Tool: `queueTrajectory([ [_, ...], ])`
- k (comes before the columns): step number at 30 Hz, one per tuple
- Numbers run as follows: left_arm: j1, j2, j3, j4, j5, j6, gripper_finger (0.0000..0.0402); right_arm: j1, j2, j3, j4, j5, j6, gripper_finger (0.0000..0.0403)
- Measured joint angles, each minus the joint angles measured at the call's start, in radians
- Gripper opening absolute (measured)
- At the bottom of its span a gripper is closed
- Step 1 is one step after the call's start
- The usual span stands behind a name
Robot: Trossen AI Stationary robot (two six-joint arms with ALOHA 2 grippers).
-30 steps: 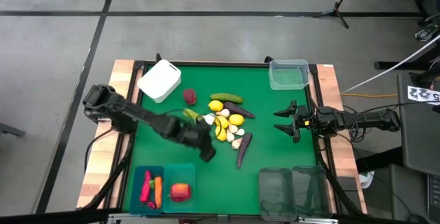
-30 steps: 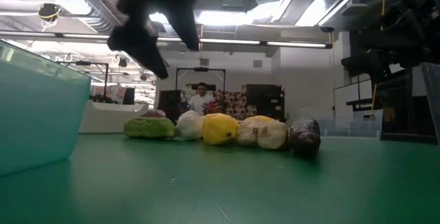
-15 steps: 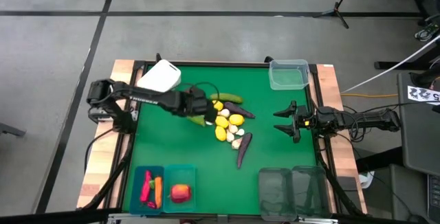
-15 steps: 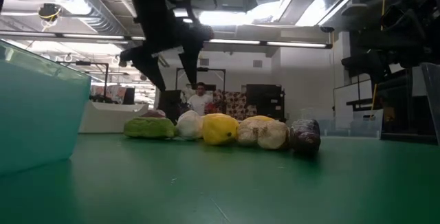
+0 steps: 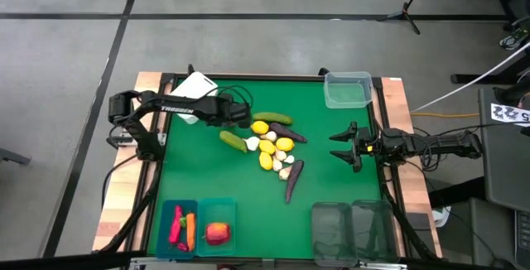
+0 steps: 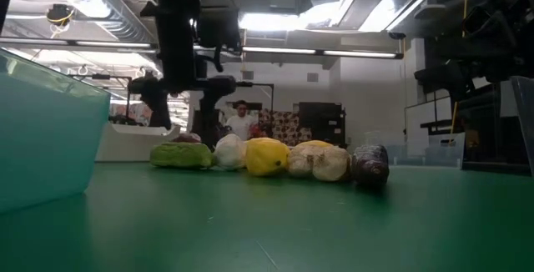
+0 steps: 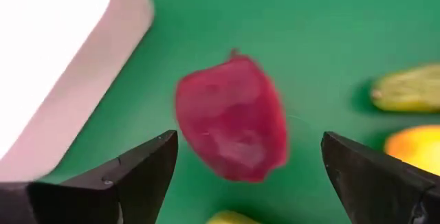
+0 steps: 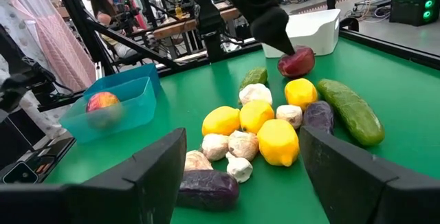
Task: Sort produce into baskets
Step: Put the apple into the transparent blue bin
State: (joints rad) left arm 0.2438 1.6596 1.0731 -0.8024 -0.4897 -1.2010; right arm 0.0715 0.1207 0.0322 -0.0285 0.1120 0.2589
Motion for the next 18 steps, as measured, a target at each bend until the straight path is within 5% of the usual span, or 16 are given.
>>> queueTrajectory([
  [18,0.026,0.020,-0.193,0.348,-0.032,-0.058,0.0339,0.000,0.000,0.000,-0.001,0.000,0.001,0.0280],
])
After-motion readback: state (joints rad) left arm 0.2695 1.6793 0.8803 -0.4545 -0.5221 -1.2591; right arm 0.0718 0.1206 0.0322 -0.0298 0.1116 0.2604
